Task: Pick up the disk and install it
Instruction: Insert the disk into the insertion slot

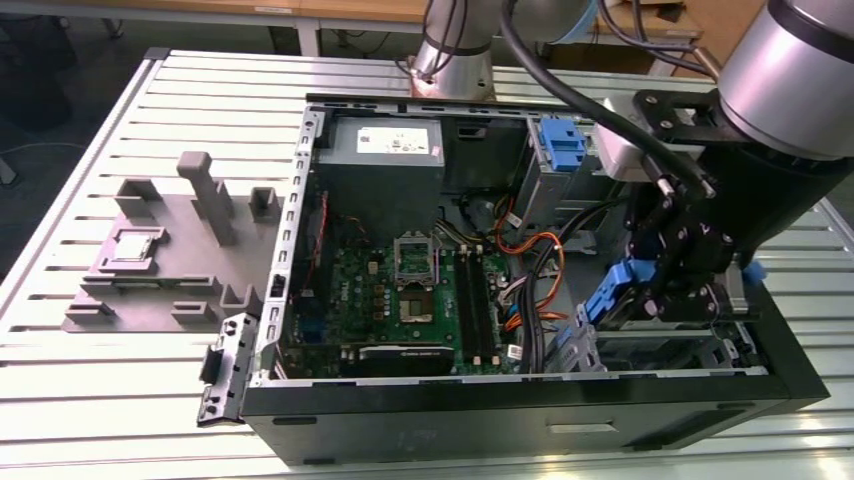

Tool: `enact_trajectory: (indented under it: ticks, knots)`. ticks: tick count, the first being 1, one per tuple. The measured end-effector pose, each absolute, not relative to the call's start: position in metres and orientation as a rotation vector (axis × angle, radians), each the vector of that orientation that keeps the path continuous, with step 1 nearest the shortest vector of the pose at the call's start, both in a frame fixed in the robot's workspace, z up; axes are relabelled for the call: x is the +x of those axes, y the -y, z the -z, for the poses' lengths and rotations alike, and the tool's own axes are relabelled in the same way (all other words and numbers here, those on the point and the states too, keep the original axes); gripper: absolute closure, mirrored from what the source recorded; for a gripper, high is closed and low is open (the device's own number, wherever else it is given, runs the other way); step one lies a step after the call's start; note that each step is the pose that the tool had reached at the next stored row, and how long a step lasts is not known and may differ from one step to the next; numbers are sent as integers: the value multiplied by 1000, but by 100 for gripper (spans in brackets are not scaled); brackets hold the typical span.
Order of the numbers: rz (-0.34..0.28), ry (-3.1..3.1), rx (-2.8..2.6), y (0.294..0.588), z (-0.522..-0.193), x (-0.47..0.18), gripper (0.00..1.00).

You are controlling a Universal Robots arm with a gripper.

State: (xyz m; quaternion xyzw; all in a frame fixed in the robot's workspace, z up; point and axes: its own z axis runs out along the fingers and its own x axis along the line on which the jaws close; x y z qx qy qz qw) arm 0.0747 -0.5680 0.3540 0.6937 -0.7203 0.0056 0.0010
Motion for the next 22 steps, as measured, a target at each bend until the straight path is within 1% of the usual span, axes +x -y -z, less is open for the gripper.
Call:
enact_trajectory:
  ticks: [22]
  knots:
    - [-18,2261,2178,568,-338,75,63]
